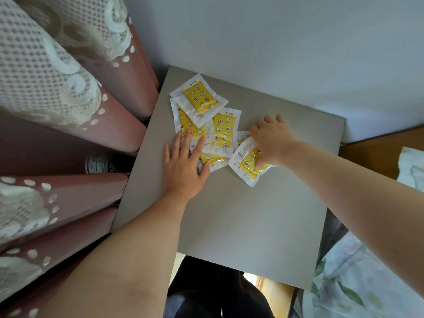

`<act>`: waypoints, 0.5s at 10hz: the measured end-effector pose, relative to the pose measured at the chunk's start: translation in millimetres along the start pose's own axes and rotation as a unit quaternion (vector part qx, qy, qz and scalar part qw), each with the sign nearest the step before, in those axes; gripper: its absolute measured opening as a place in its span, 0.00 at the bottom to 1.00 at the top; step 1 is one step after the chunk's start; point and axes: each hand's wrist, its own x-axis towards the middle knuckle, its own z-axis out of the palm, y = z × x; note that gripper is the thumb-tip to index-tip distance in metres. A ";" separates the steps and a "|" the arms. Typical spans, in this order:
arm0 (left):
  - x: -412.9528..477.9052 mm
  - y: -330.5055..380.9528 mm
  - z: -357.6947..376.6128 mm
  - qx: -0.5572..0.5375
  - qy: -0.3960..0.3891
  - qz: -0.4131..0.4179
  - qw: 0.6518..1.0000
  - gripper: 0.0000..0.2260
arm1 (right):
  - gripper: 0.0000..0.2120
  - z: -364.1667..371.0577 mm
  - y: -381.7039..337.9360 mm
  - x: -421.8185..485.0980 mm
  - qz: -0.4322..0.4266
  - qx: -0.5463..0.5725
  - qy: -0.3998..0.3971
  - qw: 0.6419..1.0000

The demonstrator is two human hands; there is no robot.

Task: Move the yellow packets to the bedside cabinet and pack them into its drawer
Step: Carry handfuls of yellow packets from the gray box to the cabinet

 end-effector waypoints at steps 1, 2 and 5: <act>-0.5 0.1 0.8 -0.002 0.004 0.002 1.000 0.28 | 0.33 -2.0 1.2 -3.0 0.003 -0.028 0.025 0.999; -0.8 -1.0 0.5 -0.007 0.006 0.003 1.000 0.28 | 0.26 0.5 4.5 -9.4 0.024 0.017 0.040 0.999; -0.6 -1.0 0.8 -0.014 0.007 0.002 1.000 0.28 | 0.36 11.2 23.5 -14.7 0.160 0.125 -0.007 0.979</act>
